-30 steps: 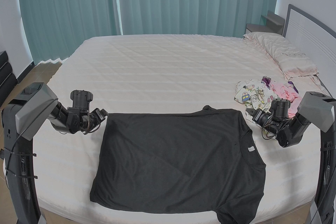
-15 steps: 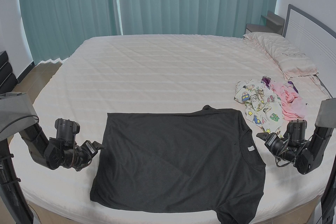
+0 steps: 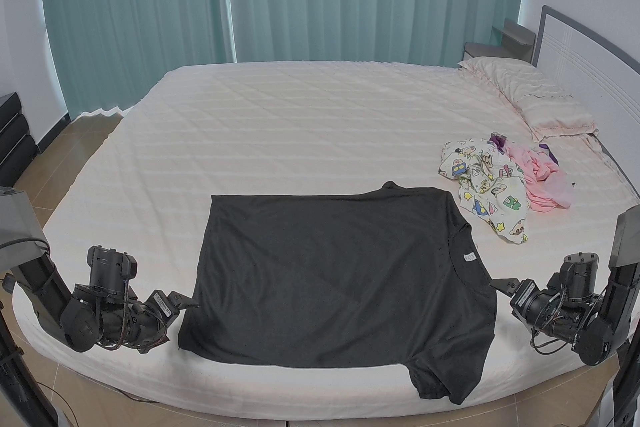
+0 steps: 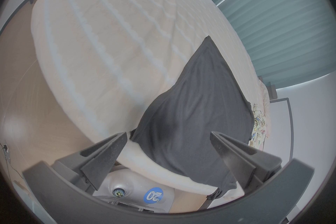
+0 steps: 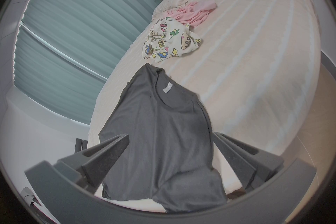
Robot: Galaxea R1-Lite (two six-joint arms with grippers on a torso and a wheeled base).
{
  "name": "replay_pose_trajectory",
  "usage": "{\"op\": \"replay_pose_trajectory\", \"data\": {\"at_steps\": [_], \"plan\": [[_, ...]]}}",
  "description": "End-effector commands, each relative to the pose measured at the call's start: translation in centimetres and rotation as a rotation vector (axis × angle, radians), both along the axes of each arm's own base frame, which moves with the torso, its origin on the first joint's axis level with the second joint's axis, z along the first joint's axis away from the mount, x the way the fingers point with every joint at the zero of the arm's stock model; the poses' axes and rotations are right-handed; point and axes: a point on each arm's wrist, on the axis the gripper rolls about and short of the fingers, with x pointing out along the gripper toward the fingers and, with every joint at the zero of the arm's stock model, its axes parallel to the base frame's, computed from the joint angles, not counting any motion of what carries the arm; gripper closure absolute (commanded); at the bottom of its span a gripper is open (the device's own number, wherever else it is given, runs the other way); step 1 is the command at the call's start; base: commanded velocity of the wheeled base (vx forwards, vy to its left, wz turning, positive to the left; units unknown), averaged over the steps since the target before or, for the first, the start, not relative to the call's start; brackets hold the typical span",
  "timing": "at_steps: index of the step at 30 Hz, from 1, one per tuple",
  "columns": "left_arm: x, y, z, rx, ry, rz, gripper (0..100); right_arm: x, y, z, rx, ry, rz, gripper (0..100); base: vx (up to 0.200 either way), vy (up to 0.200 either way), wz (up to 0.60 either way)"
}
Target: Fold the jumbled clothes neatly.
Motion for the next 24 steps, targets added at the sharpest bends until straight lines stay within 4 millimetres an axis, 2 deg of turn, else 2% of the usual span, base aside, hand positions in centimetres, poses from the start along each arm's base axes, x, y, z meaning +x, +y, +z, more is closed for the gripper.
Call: {"op": "replay_pose_trajectory", "data": {"at_steps": [1, 7, 14, 24], "plan": [[0.0, -0.5, -0.7, 0.004, 0.024, -0.017, 0, -0.2, 0.1, -0.1, 0.001, 0.009, 0.006, 0, 0.000, 0.000, 0.00], [1.2, -2.1, -2.6, 0.042, -0.012, -0.033, 0, -0.4, 0.8, -0.2, 0.003, 0.016, 0.038, 0, 0.000, 0.000, 0.00], [1.1, -4.7, -5.4, 0.165, -0.025, -0.030, 0, -0.4, 0.9, -0.6, -0.001, 0.033, 0.043, 0, 0.000, 0.000, 0.00], [2.0, -5.1, -5.8, 0.179, -0.058, -0.013, 0, -0.6, 0.9, -0.3, 0.003, 0.002, 0.045, 0, 0.000, 0.000, 0.00]]}}
